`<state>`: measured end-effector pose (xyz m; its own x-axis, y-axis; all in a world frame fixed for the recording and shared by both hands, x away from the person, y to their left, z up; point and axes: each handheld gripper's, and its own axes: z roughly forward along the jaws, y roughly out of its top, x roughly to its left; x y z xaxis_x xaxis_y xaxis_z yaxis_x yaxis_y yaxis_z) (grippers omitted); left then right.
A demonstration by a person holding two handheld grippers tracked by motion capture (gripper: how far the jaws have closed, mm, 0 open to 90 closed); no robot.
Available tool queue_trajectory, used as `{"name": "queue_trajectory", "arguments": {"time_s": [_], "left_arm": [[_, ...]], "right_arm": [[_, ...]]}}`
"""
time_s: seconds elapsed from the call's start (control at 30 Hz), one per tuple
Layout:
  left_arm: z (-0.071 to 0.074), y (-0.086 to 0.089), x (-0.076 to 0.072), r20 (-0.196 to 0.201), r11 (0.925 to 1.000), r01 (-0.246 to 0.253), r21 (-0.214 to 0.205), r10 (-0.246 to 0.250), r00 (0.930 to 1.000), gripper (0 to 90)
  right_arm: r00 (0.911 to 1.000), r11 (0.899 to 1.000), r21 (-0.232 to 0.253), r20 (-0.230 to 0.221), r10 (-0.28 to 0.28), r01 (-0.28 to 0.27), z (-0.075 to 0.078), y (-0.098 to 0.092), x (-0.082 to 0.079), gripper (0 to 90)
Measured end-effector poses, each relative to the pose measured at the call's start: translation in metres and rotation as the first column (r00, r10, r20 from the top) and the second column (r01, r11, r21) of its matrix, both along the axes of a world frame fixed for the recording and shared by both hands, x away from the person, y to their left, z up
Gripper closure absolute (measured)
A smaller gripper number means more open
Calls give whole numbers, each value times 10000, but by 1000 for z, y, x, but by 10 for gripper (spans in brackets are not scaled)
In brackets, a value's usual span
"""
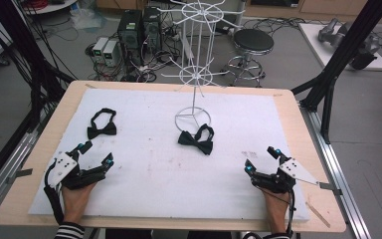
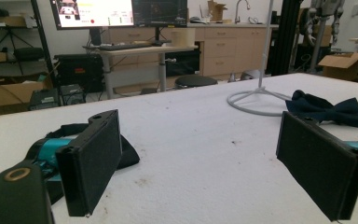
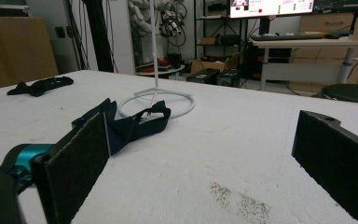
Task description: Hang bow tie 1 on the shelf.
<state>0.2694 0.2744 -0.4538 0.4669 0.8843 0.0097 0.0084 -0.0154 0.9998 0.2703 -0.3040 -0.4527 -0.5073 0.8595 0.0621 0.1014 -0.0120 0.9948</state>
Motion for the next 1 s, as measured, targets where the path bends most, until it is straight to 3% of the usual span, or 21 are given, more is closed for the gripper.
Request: {"name": "queue_trajectory", "arguments": {"time_s": [0.37, 0.57, 0.77, 0.87, 1.0], "left_arm": [[0, 0, 0, -38, 10000, -12, 24, 12, 10000, 145], [0, 0, 0, -2, 10000, -35, 32, 35, 10000, 145], [0, 0, 0, -12, 10000, -45, 21, 45, 10000, 145], [0, -1, 0, -9, 10000, -61, 27, 61, 10000, 145], [0, 0, 0, -44, 10000, -53, 33, 53, 10000, 145]], "right_arm": [[9998, 9997, 181, -71, -162, 163, 0, -1, 0, 34], [9999, 9998, -143, 43, -165, 165, 0, 2, 0, 33], [9995, 9995, -107, -34, -304, 303, 1, 2, 1, 34], [9975, 9997, 86, -668, -232, 238, 3, 1, 2, 33], [9987, 9998, -131, -482, -152, 146, 10, 2, 1, 33]]}}
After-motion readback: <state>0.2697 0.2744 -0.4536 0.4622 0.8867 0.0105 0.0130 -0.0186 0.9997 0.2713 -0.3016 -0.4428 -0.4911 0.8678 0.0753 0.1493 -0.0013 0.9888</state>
